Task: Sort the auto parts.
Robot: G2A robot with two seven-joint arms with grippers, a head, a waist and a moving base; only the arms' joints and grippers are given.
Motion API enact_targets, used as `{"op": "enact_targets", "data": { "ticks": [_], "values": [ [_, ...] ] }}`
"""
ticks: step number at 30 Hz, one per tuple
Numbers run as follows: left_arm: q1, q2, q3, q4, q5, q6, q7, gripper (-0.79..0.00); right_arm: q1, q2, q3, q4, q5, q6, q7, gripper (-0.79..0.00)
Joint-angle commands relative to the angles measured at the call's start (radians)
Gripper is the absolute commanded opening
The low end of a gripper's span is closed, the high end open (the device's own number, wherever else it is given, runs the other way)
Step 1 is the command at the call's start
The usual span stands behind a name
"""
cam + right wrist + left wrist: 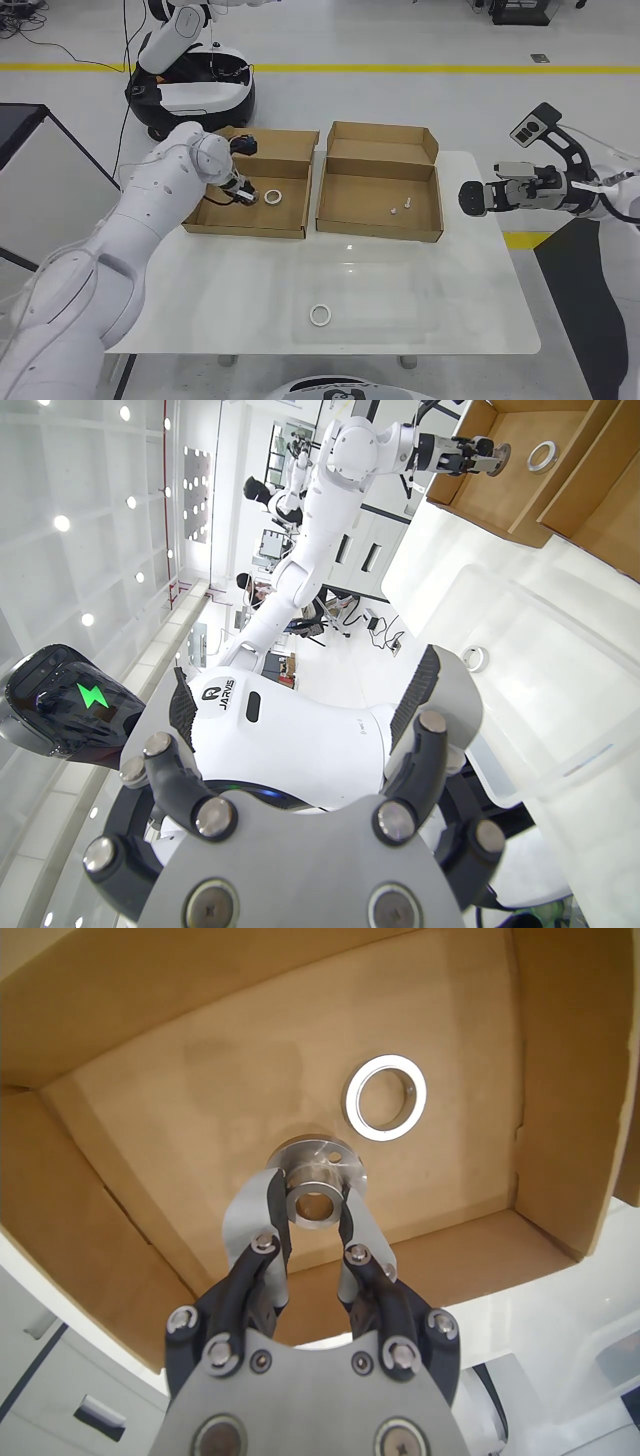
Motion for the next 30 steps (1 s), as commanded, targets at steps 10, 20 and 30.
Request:
{"op": "enact_targets", "data": {
  "ticks": [10,20,30],
  "values": [
    [-0.018,-0.04,0.025,0.094,0.021,-0.021,0.023,-0.785,0.0,0.0,0.0,0.0,0.0,0.0,0.0,0.0],
    [-0.022,-0.068,0.031,0.155,0.026,-0.038,0.037,-0.763,0.0,0.0,0.0,0.0,0.0,0.0,0.0,0.0],
    [-0.042,-0.079,0.01,0.193,0.007,-0.063,0.026,0.0,0.0,0.0,0.0,0.0,0.0,0.0,0.0,0.0]
  ]
}}
